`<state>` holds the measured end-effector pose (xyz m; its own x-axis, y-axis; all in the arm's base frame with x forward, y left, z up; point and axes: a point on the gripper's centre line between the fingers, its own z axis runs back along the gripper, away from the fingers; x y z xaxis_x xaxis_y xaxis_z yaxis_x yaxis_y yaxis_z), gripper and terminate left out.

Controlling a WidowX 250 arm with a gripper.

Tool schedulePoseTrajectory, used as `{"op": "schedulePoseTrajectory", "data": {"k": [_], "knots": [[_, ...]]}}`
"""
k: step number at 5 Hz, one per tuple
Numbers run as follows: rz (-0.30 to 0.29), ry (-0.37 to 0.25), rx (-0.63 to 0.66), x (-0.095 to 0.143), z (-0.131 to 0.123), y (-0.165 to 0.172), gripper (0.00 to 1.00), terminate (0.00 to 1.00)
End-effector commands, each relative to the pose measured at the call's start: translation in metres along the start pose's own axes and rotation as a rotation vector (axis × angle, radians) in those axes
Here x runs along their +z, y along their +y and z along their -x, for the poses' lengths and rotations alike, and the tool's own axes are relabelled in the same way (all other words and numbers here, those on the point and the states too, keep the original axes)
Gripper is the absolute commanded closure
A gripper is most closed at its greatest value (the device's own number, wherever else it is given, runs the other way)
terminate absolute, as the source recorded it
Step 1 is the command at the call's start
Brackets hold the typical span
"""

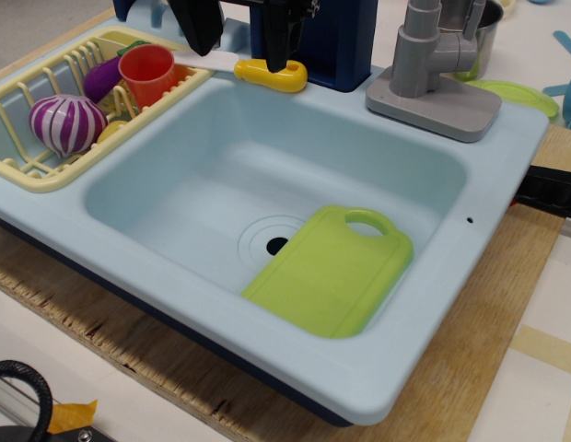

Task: Put knife on cutting board

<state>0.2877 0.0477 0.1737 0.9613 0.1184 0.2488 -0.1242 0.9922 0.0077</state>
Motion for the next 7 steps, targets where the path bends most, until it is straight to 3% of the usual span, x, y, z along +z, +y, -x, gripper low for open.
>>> {"op": "schedulePoseTrajectory", "data": {"k": [1, 2, 4, 5, 7], "knots": [[0.000, 0.000, 0.000, 0.000, 0.000, 0.000, 0.00, 0.00], [0.029, -0.020, -0.250, 0.004, 0.004, -0.003, 0.00, 0.00], [0.030, -0.062, -0.574, 0.003, 0.006, -0.006, 0.00, 0.00], [0.076, -0.082, -0.770, -0.005, -0.003, -0.002, 0.00, 0.00], [0.092, -0.134, -0.872, -0.018, -0.016, 0.003, 0.00, 0.00]]}}
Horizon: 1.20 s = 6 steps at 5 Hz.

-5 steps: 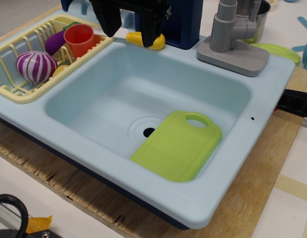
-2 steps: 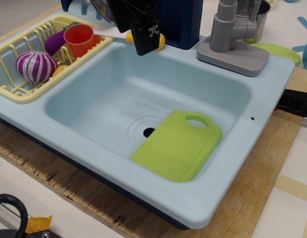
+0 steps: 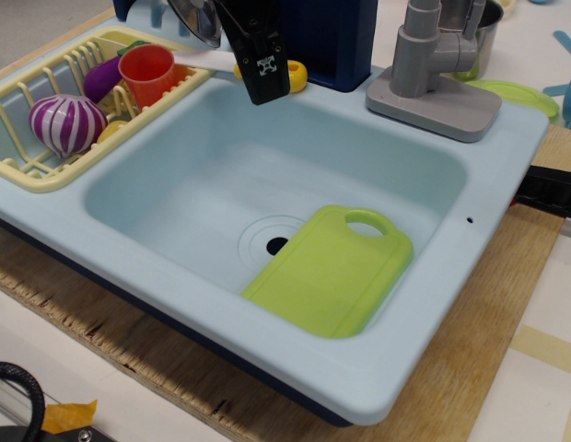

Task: Put knife on cutting board

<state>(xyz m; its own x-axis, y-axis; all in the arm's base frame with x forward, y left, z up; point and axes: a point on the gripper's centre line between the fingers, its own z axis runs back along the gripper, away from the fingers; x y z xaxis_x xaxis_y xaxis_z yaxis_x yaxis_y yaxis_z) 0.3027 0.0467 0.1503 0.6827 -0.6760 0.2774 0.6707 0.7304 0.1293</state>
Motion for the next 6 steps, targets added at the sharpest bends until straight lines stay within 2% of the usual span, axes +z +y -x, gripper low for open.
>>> {"op": "schedulePoseTrajectory", "data": {"k": [1, 2, 4, 5, 6], "knots": [[-0.030, -0.038, -0.027, 0.003, -0.004, 0.017, 0.00, 0.00], [-0.032, -0.058, -0.050, -0.007, -0.006, 0.026, 0.00, 0.00], [0.010, -0.084, -0.038, -0.032, -0.005, 0.035, 0.00, 0.00], [0.001, -0.096, -0.037, -0.032, -0.004, 0.034, 1.00, 0.00], [-0.022, -0.116, -0.067, -0.020, -0.019, 0.027, 1.00, 0.00]]}}
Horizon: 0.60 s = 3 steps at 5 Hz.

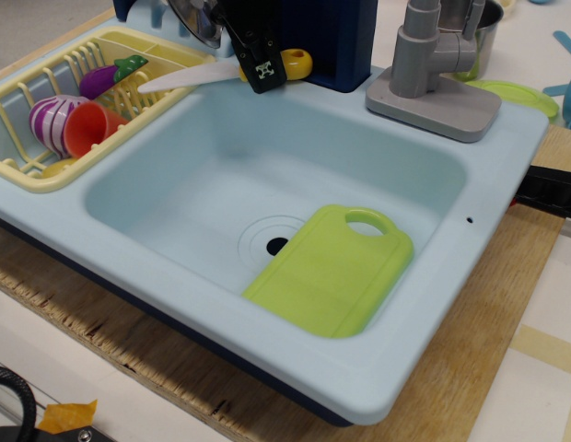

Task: Put knife on cutting board

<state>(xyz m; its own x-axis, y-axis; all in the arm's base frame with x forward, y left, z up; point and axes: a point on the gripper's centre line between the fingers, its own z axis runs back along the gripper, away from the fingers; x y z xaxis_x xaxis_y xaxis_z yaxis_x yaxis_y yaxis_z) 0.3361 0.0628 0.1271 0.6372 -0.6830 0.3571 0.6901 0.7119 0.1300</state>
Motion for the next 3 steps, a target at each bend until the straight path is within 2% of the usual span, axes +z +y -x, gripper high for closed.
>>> {"op": "schedulePoseTrajectory", "data": {"k": [1, 2, 3], "knots": [[-0.019, -0.029, -0.052, 0.015, -0.035, -0.011, 1.00, 0.00], [-0.010, 0.003, 0.042, 0.024, -0.046, -0.035, 1.00, 0.00], [-0.021, 0.017, 0.190, 0.031, -0.045, -0.072, 1.00, 0.00]]}}
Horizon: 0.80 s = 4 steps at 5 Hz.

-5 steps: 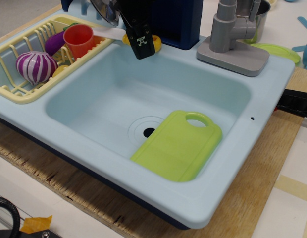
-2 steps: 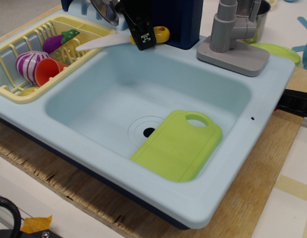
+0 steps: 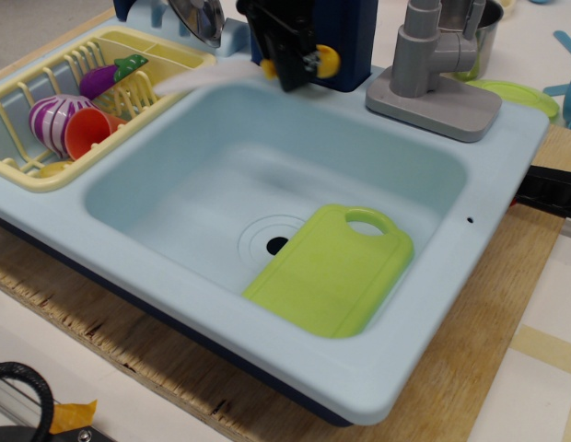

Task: Put knife on cutting board

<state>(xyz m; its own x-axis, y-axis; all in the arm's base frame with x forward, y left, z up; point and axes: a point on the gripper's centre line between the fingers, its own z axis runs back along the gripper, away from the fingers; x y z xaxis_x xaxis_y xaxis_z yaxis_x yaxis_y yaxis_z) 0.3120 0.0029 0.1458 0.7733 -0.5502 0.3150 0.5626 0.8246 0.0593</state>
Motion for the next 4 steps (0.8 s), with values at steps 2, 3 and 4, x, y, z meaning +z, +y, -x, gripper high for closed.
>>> {"op": "schedulePoseTrajectory", "data": {"k": [2, 3, 4], "knots": [[0.000, -0.087, 0.182, 0.001, 0.010, -0.069, 1.00, 0.00], [0.020, -0.093, 0.238, -0.007, 0.019, -0.073, 1.00, 0.00], [0.045, -0.116, 0.263, -0.013, 0.024, -0.078, 0.00, 0.00]]}}
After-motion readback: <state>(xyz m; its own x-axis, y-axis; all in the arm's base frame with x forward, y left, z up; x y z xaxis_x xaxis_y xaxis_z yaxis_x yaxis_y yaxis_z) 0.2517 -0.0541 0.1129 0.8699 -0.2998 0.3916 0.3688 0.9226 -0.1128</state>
